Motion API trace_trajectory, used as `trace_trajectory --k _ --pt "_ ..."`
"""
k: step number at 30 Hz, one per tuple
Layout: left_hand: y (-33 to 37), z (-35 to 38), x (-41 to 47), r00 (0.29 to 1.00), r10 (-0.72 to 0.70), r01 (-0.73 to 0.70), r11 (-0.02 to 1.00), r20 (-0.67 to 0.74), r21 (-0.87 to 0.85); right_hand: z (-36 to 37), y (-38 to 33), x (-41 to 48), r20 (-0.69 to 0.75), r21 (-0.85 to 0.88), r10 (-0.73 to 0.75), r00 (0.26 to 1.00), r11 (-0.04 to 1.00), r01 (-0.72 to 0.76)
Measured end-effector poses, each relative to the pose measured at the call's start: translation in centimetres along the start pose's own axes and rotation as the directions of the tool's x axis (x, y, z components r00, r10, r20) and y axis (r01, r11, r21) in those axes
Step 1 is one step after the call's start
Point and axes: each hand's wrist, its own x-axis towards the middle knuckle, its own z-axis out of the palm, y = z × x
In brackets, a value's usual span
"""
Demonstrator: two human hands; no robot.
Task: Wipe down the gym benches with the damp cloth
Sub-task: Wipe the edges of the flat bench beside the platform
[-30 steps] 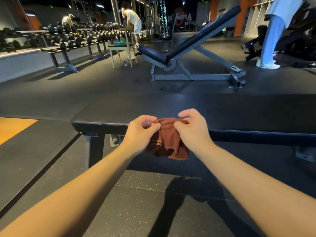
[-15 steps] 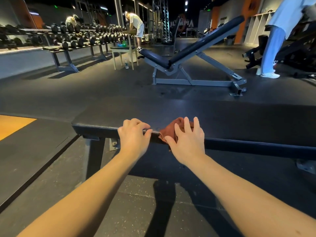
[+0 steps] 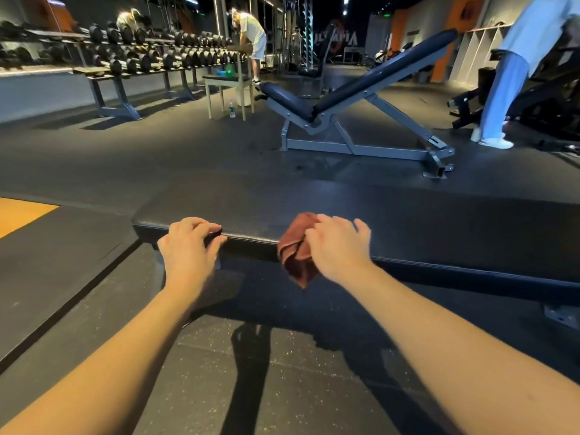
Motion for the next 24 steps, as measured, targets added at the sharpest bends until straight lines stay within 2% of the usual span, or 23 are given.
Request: trace_trajectory --k 3,5,8,11,13,15,20,24 --pt "-1.0 0.2 0.5 1.000 0.020 -0.020 0.999 0.007 -0.040 -0.9 3.6 0.1 -0.035 0.005 0.223 0.974 0.975 -0.222" --pt "-1.8 0.3 0.8 0.998 0.057 -0.056 0.997 0.003 -0.058 -0.3 3.2 0.8 -0.045 0.035 0.248 0.968 0.968 -0.247" --pt "-2.9 0.2 1.3 0.994 0.105 -0.105 0.993 -0.002 -0.060 1.4 -1.3 1.5 -0.112 0.081 0.145 0.983 0.987 -0.136" --pt "-4.3 -0.5 2.4 0.997 0.080 -0.079 0.995 0.017 -0.060 2.9 -7.3 1.5 -0.168 0.184 -0.062 0.984 0.979 0.093" --pt "-5.3 -0.9 3.1 0.996 0.082 -0.081 0.996 0.039 -0.027 4.0 -10.6 1.7 -0.140 0.138 -0.222 0.965 0.961 0.241" --pt "-6.0 -1.3 3.7 0.994 0.086 -0.085 0.996 0.065 -0.016 4.5 -12.2 2.0 -0.098 0.059 -0.282 0.954 0.956 0.289" --pt "-6.4 -1.1 3.4 0.994 0.091 -0.092 0.996 0.068 0.012 5.3 -8.8 1.5 -0.080 -0.096 -0.432 0.898 0.900 0.425" --pt "-4.4 -1.7 1.5 0.989 0.031 -0.033 0.999 0.146 0.009 4.1 -3.2 -1.1 -0.056 -0.126 -0.352 0.934 0.931 0.343"
